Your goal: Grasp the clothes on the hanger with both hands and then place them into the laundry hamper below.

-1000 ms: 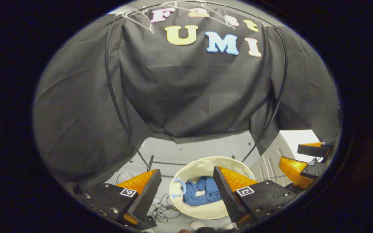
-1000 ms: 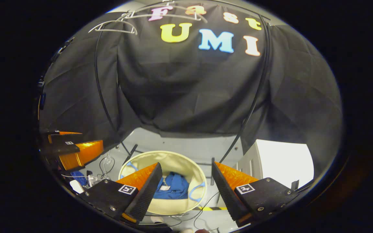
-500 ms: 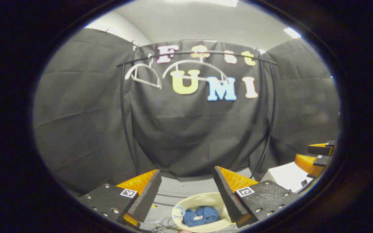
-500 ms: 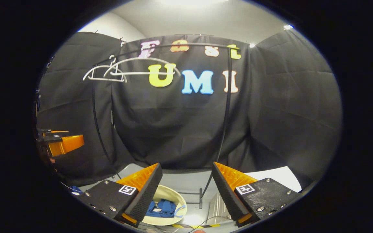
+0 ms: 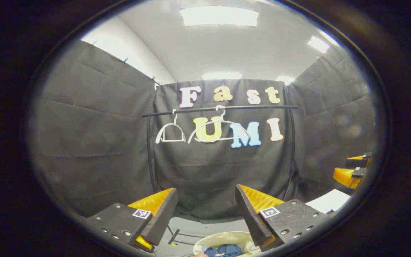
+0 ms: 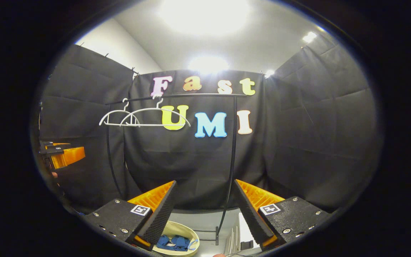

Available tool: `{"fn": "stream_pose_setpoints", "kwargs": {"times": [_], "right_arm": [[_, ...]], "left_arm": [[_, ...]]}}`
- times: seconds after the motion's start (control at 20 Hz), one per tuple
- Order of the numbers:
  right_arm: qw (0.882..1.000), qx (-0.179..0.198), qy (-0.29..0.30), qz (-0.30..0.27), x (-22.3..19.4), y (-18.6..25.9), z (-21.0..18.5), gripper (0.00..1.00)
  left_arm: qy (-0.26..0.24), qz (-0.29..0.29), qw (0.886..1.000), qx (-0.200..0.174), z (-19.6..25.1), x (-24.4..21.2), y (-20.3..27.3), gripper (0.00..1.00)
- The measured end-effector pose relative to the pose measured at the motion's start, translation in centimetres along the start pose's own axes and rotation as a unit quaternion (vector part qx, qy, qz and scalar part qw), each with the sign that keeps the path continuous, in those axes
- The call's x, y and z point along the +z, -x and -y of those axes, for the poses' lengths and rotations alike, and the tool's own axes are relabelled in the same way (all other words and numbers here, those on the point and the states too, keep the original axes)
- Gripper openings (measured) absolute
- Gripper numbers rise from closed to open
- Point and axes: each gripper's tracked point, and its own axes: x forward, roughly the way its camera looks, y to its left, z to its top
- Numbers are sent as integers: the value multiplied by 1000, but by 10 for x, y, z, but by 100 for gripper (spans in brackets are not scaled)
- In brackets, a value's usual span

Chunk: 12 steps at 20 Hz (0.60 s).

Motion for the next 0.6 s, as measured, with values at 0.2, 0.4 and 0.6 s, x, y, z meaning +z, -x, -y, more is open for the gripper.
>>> {"fn": "stream_pose_setpoints", "kwargs": {"times": [0.2,0.4,0.6], "right_arm": [[1000,-6,-5,12,0,16,4,95],[1000,-10,-19,9,-1,22,9,95],[999,-22,-32,14,2,26,18,95]], "left_arm": [[0,11,1000,18,-8,9,22,94],[5,15,999,27,-12,12,32,94],[2,20,999,30,-10,13,38,94]]}}
